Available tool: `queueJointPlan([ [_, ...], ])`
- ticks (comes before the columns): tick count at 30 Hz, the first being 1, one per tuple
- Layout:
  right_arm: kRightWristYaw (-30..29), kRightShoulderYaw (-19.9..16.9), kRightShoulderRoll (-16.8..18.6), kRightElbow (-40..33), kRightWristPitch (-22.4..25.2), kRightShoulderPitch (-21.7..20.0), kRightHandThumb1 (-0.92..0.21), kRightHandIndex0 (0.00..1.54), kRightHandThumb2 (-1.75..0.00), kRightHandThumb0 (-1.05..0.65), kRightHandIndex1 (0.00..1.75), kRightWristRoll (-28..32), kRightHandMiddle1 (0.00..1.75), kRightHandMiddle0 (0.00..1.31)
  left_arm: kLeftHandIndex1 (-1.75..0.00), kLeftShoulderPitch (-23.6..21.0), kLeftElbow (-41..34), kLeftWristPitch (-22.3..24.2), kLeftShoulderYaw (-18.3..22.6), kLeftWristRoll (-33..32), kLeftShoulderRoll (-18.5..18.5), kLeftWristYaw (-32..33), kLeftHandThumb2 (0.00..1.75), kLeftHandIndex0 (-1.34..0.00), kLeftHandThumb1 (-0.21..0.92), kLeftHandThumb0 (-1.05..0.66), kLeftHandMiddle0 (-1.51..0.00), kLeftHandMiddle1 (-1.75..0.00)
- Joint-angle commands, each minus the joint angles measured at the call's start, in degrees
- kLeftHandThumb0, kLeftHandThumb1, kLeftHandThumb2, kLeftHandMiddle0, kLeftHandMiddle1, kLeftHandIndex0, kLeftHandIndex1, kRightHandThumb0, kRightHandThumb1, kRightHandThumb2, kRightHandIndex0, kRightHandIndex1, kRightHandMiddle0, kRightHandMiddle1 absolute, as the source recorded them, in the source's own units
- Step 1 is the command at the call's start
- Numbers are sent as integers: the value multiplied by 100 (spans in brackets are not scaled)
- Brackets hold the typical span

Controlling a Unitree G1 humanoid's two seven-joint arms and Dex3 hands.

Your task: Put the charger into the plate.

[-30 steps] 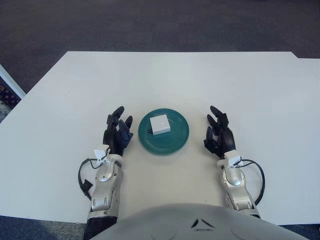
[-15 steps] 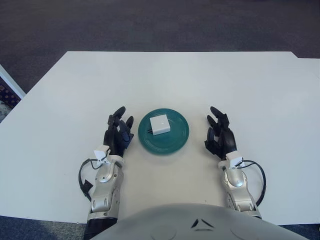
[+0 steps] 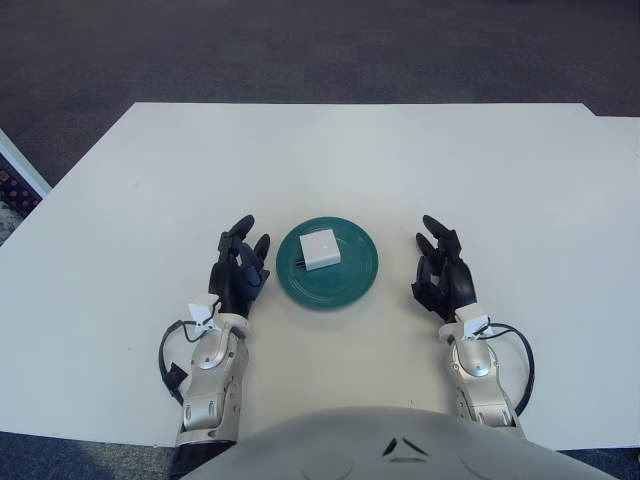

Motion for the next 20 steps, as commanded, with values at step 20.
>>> queueJointPlan([
  [20,168,-100,64,-106,599,290,-92,35,-88,-74,1,260,59,0,-75,173,26,233,-60,-2,-30,-91,93,-7,92,-95,-44,-1],
])
